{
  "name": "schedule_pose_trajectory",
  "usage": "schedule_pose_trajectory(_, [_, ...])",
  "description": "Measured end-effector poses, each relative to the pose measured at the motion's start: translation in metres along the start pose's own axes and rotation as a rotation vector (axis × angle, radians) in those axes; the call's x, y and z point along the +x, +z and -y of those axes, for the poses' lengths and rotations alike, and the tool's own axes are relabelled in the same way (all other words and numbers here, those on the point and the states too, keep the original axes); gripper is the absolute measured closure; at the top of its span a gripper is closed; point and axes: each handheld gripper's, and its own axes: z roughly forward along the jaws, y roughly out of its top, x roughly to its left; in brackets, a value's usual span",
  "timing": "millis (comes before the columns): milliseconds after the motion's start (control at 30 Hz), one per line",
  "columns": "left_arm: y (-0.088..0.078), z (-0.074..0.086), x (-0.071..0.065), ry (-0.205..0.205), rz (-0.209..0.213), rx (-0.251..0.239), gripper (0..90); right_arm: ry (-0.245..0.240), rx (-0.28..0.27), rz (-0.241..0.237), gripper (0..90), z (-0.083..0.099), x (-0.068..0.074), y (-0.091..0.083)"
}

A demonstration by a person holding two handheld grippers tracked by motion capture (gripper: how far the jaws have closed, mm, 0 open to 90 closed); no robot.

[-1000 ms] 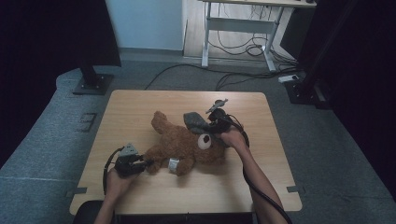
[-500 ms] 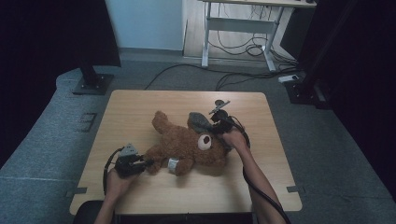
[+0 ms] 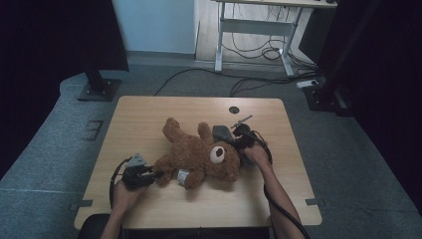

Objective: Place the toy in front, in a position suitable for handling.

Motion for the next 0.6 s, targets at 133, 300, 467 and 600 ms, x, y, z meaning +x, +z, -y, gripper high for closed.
schedule_pose_trajectory(133, [0.000,0.000,0.000,0.000,0.000,0.000,64.3,0.027,-0.004,0.047,78.0,0.007,-0.008,-0.007])
schedule_pose_trajectory(300, [0.000,-0.001,-0.001,0.004,0.000,-0.001,64.1,0.036,-0.069,0.053,78.0,0.003,-0.009,-0.037])
schedule_pose_trajectory(467, [0.000,-0.002,-0.004,0.015,0.000,0.001,64.2,0.007,-0.130,0.070,78.0,-0.007,-0.003,-0.074])
schedule_pose_trajectory(600, [0.001,-0.002,-0.009,0.029,0.011,0.003,64.1,-0.013,-0.171,0.072,77.9,-0.013,0.007,-0.101])
